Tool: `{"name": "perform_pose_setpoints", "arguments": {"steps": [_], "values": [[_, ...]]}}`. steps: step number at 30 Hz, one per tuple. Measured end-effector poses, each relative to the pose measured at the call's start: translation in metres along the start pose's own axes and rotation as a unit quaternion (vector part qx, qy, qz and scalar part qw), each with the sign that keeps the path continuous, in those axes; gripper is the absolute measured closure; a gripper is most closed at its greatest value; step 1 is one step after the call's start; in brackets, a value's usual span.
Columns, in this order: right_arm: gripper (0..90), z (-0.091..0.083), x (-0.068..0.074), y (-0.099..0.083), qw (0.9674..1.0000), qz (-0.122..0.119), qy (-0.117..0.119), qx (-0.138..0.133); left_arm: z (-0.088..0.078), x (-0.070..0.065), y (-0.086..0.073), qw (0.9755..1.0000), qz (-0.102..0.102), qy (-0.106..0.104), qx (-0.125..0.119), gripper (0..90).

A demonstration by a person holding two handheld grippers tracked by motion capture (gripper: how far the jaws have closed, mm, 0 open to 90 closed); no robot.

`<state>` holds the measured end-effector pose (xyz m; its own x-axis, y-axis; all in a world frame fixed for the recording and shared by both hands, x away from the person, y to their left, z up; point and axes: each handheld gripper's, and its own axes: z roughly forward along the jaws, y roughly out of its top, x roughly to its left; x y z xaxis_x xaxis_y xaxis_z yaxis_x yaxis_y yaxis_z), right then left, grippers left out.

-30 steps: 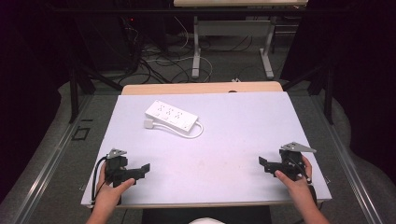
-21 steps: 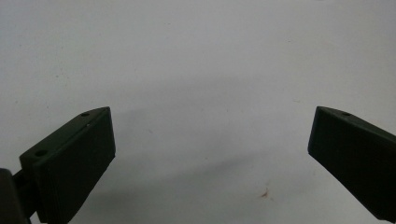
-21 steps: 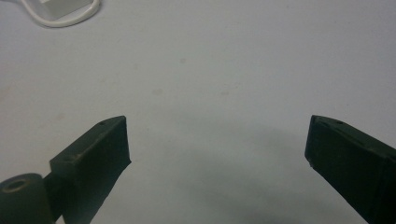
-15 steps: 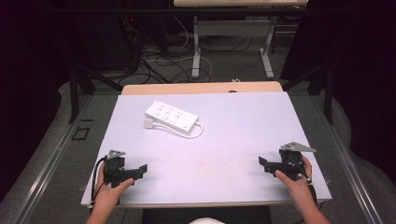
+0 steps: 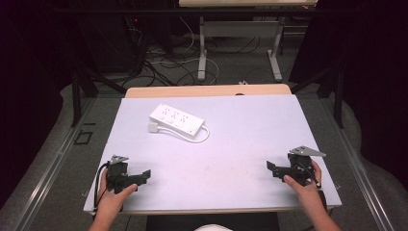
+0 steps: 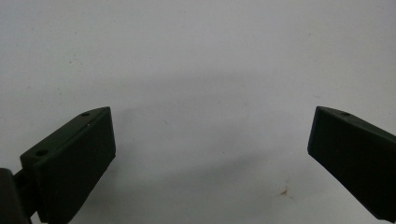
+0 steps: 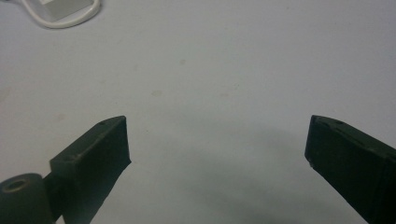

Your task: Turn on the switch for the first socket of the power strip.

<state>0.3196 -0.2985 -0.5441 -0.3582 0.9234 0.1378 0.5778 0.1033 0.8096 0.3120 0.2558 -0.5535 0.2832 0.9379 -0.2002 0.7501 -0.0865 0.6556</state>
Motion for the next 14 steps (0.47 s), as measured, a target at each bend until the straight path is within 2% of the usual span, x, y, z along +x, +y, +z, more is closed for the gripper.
{"name": "perform_pose_setpoints", "arguments": {"steps": [3, 4, 6, 14], "values": [[5.8, -0.0007, 0.0001, 0.0, 1.0, 0.005, -0.002, 0.003, 0.0005, 0.0003, -0.0003, 1.0, -0.002, 0.005, -0.004, 0.9], [5.8, 0.001, 0.0005, -0.0006, 0.9999, 0.006, -0.007, -0.008, 0.0003, 0.0008, -0.0002, 1.0, -0.001, 0.004, -0.003, 0.9], [5.8, -0.0004, 0.0002, -0.0003, 1.0, 0.007, -0.003, 0.001, 0.0003, 0.0013, -0.0001, 1.0, -0.001, 0.004, -0.004, 0.9], [5.8, -0.0004, -0.0006, -0.0005, 1.0, 0.007, -0.004, 0.002, -0.0003, 0.0017, 0.0005, 1.0, -0.002, 0.005, -0.006, 0.9]]}}
